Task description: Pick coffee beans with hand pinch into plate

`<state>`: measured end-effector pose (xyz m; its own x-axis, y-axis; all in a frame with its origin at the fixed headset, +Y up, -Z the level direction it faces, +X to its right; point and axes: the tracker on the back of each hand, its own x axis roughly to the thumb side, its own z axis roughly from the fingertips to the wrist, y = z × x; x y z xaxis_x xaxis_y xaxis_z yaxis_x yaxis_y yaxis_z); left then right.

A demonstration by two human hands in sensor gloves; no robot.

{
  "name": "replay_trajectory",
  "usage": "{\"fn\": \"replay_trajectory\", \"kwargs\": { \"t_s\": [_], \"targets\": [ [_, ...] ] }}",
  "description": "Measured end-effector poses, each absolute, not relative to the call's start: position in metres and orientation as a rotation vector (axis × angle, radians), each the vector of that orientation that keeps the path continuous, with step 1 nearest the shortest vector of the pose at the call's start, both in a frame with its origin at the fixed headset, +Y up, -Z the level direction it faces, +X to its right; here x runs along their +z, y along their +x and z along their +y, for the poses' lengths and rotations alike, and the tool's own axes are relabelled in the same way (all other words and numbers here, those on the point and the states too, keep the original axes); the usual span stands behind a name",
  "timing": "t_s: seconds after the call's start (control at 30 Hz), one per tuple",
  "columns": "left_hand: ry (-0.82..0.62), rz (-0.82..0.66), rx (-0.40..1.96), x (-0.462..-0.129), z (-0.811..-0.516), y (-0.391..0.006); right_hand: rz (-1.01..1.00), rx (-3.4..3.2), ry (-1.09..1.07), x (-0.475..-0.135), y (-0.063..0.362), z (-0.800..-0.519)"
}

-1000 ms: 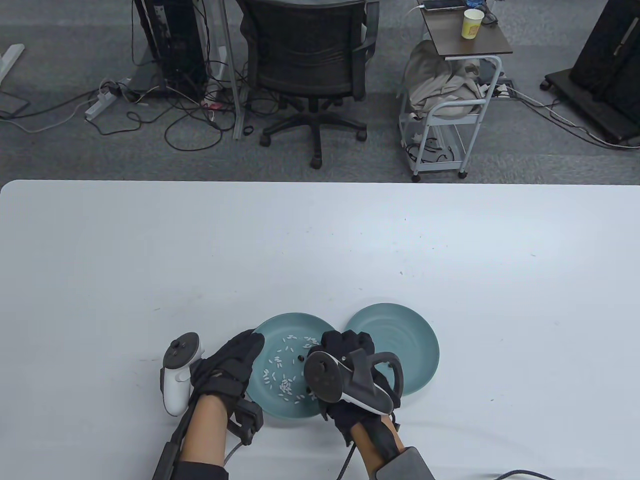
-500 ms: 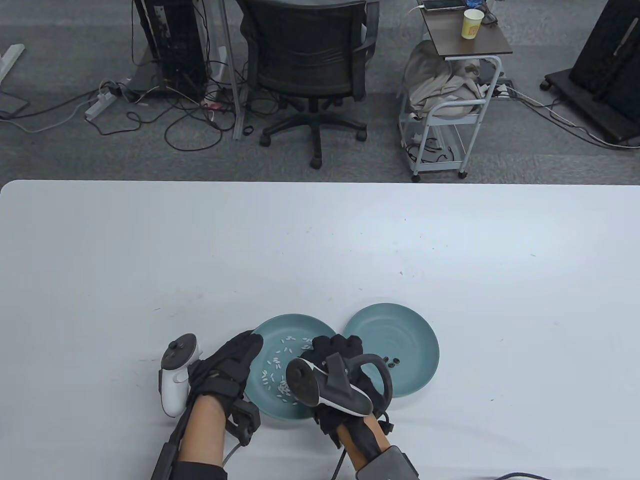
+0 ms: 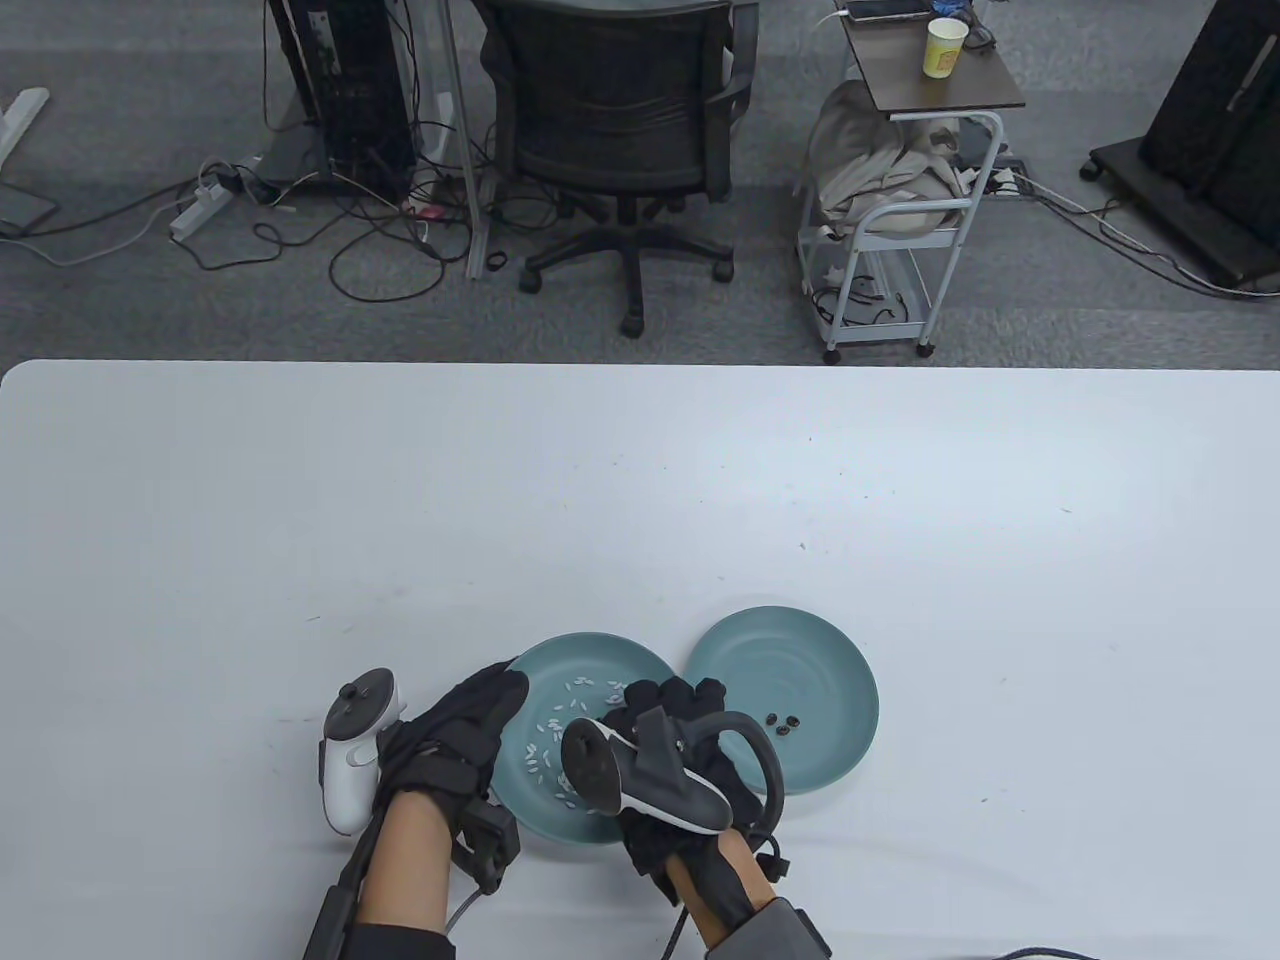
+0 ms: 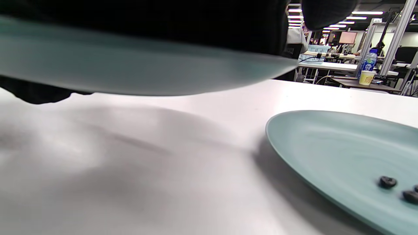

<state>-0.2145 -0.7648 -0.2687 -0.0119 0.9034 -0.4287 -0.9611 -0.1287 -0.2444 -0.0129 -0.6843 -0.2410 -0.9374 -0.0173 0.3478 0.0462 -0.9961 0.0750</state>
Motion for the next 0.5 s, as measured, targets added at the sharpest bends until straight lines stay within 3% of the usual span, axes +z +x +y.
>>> {"fn": "replay_trajectory", "kwargs": {
  "t_s": [0.5],
  "targets": [
    [-0.544,0.105,1.595,-0.2705,-0.7622,-0.2132,-0.079,-3.17,-0.623,-0.2459,-0.0038,-0.6824]
  ]
}}
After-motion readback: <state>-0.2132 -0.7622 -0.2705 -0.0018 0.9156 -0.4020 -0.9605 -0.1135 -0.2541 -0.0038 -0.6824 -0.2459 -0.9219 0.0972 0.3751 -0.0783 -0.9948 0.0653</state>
